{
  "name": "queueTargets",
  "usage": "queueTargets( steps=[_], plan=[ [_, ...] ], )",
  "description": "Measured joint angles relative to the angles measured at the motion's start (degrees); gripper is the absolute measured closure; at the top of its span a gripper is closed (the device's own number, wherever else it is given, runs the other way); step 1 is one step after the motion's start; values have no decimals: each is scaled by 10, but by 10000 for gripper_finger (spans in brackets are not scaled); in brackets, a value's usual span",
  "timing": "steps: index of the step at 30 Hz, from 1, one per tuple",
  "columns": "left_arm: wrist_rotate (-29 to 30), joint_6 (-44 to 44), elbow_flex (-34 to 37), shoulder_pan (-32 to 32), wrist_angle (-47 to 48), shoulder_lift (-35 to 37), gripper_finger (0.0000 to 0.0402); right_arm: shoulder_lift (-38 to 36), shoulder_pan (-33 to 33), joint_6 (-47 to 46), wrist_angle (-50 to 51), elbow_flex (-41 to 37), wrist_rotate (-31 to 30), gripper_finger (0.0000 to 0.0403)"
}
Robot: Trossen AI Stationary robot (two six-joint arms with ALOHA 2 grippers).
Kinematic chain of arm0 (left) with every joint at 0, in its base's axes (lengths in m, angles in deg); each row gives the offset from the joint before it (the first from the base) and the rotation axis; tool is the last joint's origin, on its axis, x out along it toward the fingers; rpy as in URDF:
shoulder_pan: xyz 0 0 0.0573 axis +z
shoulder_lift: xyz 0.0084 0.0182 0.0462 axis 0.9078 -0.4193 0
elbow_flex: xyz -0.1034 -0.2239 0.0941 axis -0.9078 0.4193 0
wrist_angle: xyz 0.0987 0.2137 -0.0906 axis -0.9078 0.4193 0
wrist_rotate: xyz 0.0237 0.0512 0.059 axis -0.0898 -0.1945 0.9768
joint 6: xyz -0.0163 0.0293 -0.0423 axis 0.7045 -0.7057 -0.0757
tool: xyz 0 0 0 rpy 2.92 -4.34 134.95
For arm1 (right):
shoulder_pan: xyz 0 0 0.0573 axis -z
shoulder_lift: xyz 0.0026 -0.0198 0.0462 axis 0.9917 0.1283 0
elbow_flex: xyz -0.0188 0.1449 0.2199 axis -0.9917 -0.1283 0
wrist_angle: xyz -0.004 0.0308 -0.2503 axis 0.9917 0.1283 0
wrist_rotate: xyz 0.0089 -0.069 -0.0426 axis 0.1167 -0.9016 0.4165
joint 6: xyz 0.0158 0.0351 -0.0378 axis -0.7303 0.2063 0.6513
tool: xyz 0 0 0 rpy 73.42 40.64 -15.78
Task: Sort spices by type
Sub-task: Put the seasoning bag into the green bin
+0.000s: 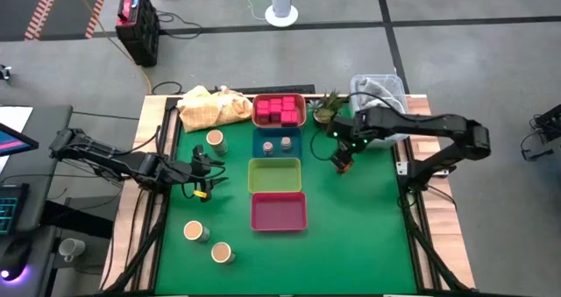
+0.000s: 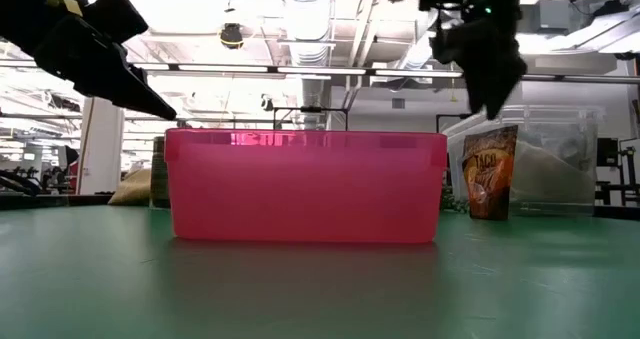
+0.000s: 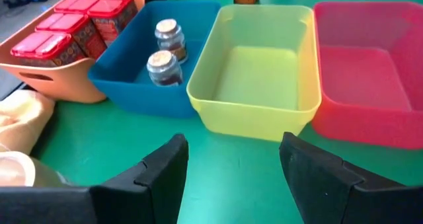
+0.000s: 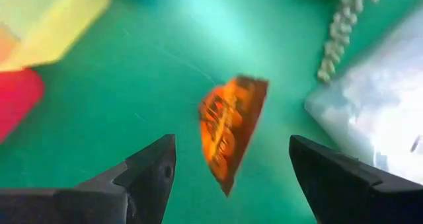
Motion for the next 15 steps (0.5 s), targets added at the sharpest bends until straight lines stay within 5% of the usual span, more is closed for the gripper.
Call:
queueTargets(
  steps=[9,15],
  plan=[
    [-1,2,0,0,-5,0,175,20,-4,-8,-39,-69,-5,101],
    [-4,3,0,0,-4,0,175,53,-11,21,-54,-75,-10,189]
  ],
)
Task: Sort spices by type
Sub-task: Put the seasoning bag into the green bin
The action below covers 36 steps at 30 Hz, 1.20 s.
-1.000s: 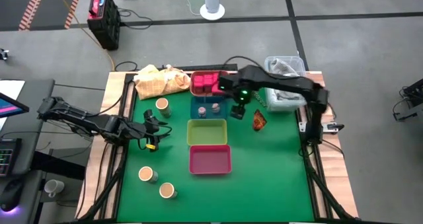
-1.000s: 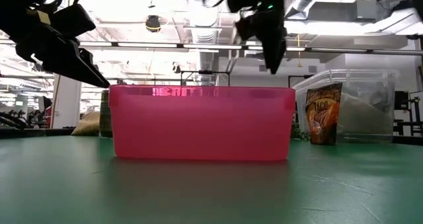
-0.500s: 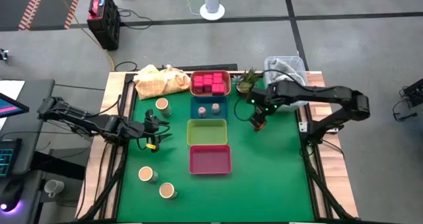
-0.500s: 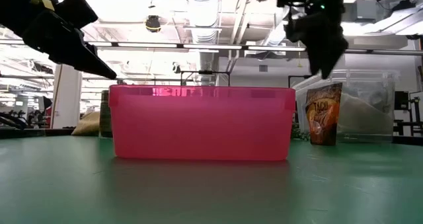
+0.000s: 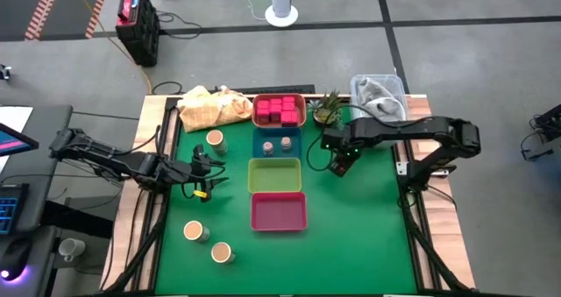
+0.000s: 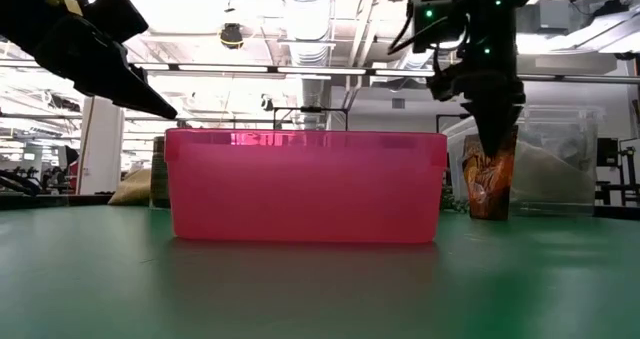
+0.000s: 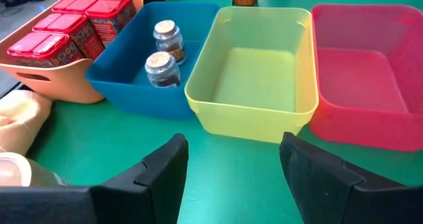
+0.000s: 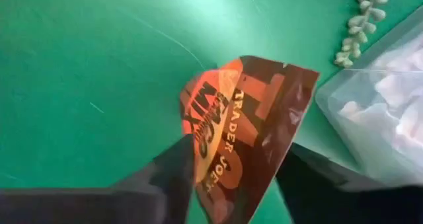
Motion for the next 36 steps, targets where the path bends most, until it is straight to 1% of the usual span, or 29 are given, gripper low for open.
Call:
queueTargets(
  steps=[2,6,7,8,11,14,18,23,26,30,33,36],
  plan=[
    [0,-1,0,0,0,0,175,6,-6,12,0,0,0,240],
    [0,-4,0,0,0,0,175,7,-18,28,4,6,1,357],
    [0,-8,0,0,0,0,175,7,-22,31,5,13,2,378],
    [3,-12,0,0,0,0,175,6,-25,33,2,21,2,385],
    [28,-16,-3,0,2,0,175,4,-35,39,-18,56,0,377],
    [52,-3,-26,1,16,0,175,4,-52,72,-66,91,-5,374],
    [56,6,-68,11,59,0,175,4,-76,127,-140,128,-5,390],
    [56,14,-94,41,130,0,175,8,-99,179,-228,143,-5,388],
    [52,17,-96,52,142,0,175,19,-108,202,-270,143,-4,377],
    [47,18,-96,54,142,0,175,48,-110,222,-306,144,2,378],
    [46,20,-96,56,144,0,175,87,-108,238,-340,143,39,385],
    [40,27,-96,61,149,0,175,128,-101,244,-331,160,68,384]
  ],
)
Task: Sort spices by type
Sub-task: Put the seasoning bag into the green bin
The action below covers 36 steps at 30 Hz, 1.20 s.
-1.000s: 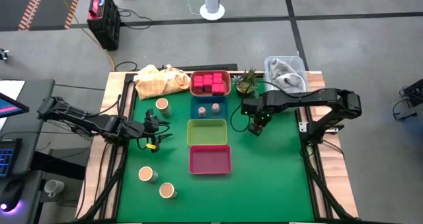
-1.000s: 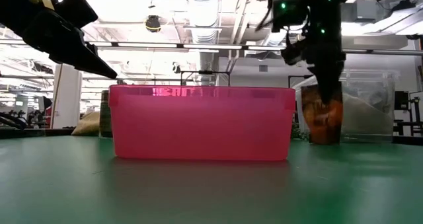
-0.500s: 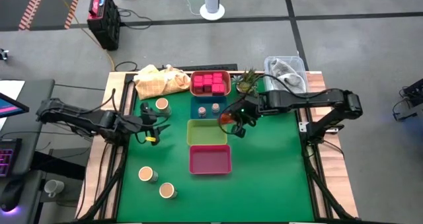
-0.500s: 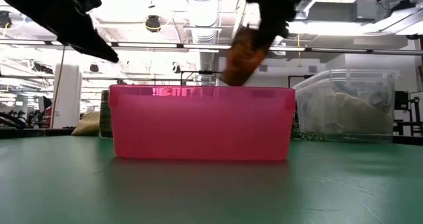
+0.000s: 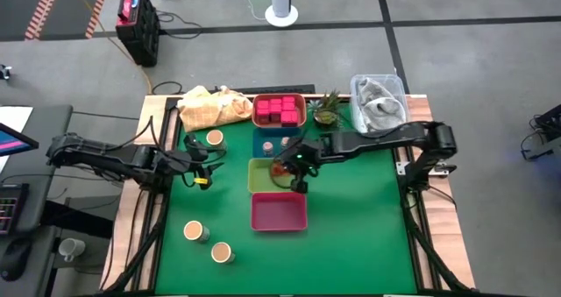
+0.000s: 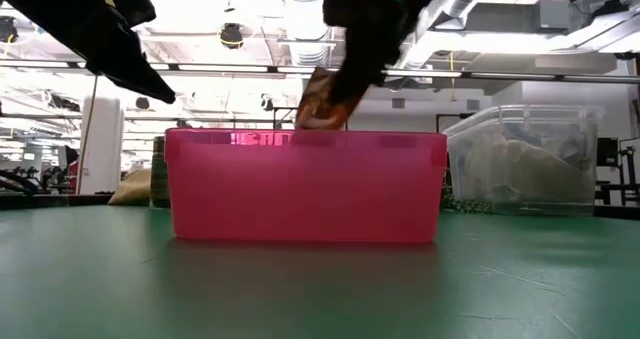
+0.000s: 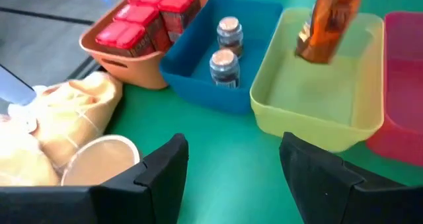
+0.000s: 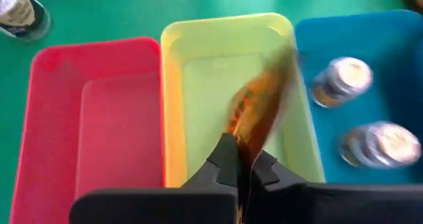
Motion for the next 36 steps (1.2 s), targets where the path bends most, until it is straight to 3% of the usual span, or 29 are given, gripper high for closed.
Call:
queueTargets(
  steps=[14,29,36],
  plan=[
    [-37,28,0,10,33,0,175,140,7,64,148,165,6,375],
    [-52,36,0,10,46,0,175,162,12,101,244,208,8,371],
    [-52,45,0,10,49,0,175,162,15,102,246,208,9,311]
  ],
)
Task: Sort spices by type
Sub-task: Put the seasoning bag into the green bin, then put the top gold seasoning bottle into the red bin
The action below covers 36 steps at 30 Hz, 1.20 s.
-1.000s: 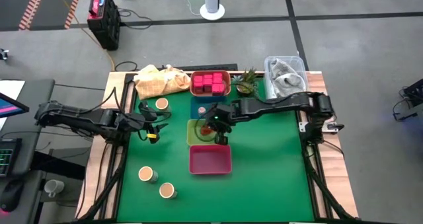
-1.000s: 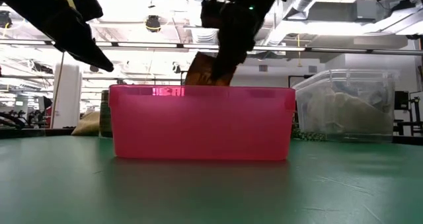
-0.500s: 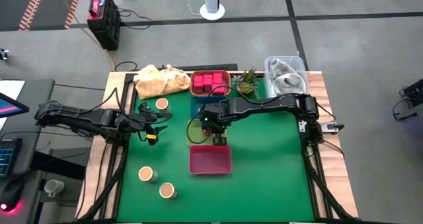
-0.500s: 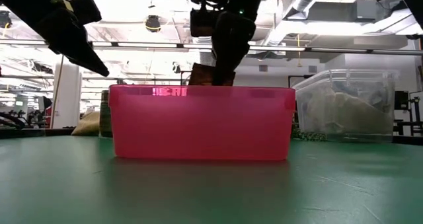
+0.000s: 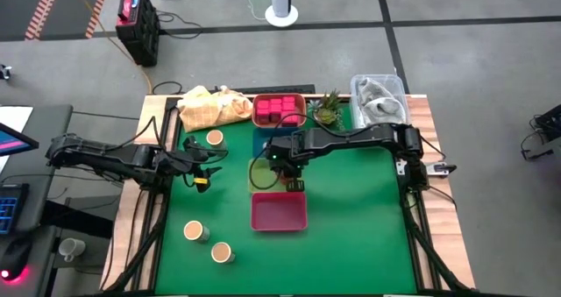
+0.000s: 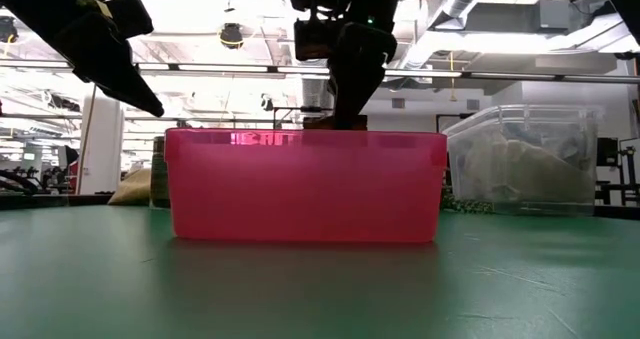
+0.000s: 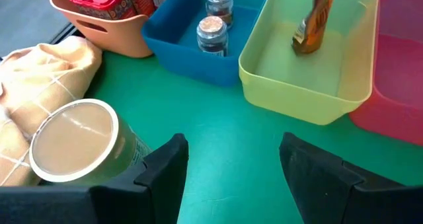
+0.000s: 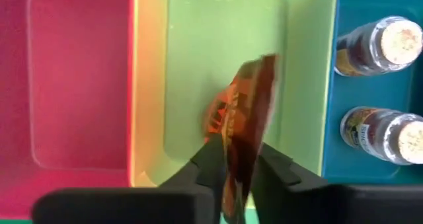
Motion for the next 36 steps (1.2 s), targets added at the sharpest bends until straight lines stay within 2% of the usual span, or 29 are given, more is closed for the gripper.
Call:
queueTargets(
  steps=[9,14,17,26,32,36],
  plan=[
    [6,-11,-5,0,-9,0,175,-5,0,-8,-18,0,0,221],
    [43,-44,-34,16,-20,0,175,-5,0,-2,-9,30,-1,189],
    [41,-63,-53,49,-13,-8,175,-5,4,12,3,53,-2,178],
    [-52,-103,-96,193,38,-86,160,-9,37,42,5,52,-4,172],
    [-110,-152,-137,268,77,-152,106,-63,56,44,21,25,-4,172],
    [-145,-173,-174,308,116,-201,72,-133,61,47,-30,-8,-5,174]
  ],
)
